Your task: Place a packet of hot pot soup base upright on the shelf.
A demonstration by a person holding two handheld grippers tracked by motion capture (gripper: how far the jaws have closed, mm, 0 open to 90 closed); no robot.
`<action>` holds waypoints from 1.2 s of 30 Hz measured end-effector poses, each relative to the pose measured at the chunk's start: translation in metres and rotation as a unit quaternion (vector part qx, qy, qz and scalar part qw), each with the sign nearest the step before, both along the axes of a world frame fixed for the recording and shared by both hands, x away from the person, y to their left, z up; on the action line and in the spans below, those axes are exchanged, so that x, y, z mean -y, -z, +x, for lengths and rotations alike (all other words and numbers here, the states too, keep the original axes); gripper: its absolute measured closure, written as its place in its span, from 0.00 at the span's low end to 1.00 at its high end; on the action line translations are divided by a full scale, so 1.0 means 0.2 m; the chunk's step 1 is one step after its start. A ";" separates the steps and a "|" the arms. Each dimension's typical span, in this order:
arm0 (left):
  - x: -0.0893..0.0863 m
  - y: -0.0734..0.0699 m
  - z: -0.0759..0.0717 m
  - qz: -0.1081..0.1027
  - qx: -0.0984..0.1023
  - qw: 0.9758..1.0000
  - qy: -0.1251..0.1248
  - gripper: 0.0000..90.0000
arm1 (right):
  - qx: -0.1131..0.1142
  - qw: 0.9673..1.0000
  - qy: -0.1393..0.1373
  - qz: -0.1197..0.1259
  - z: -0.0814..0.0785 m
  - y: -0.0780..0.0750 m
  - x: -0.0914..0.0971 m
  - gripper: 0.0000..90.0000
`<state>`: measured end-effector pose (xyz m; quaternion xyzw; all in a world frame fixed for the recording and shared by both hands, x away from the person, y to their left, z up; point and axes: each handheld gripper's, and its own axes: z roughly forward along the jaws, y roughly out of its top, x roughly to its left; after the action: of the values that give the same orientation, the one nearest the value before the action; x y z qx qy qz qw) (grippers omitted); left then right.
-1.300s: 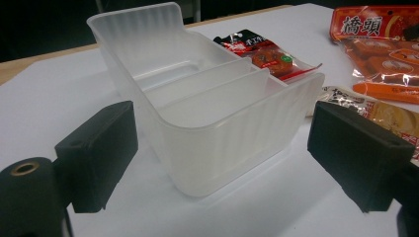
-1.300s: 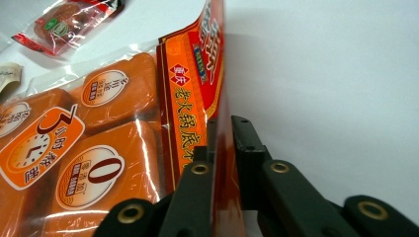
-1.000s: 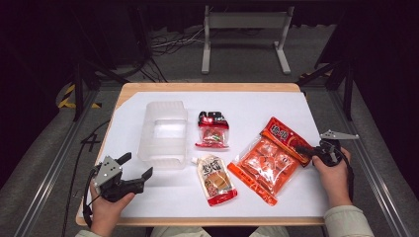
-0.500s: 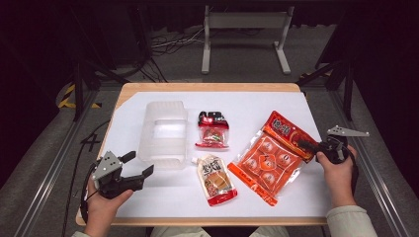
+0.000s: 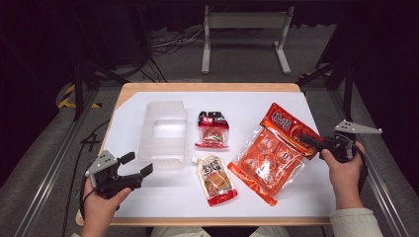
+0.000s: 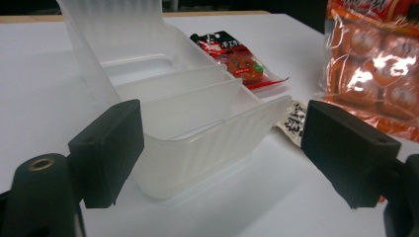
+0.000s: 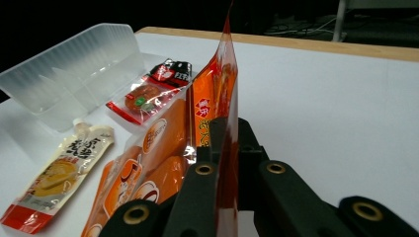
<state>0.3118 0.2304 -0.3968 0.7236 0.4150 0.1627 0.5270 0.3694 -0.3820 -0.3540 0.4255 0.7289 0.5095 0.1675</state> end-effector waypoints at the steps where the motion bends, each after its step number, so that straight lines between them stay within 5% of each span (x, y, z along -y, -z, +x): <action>1: 0.00 0.00 0.00 0.002 0.005 1.000 0.001 0.18 | 0.004 1.000 -0.004 -0.001 -0.01 -0.02 -0.01 1.00; 4: 0.01 -0.01 -0.01 0.022 0.022 1.000 0.005 0.14 | 0.015 1.000 -0.017 -0.001 -0.04 -0.07 -0.03 1.00; 12: 0.03 -0.01 -0.01 0.037 0.042 0.998 0.020 0.08 | 0.050 0.997 -0.053 -0.009 -0.11 -0.22 -0.14 1.00; 23: 0.03 -0.01 0.00 0.047 0.067 0.996 0.038 0.03 | 0.077 0.987 -0.139 0.014 -0.17 -0.37 -0.25 1.00; 28: 0.02 -0.01 -0.01 0.032 0.072 0.996 0.043 0.06 | 0.089 0.985 -0.151 0.007 -0.18 -0.41 -0.27 1.00; 36: 0.03 -0.01 0.01 0.037 0.078 0.995 0.056 0.06 | 0.097 0.985 -0.144 0.004 -0.17 -0.45 -0.26 1.00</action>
<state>0.3133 0.2246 -0.3941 0.7499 0.3251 0.2036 0.5390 0.3349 -0.3301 -0.2649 0.2651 0.7612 0.5697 0.1605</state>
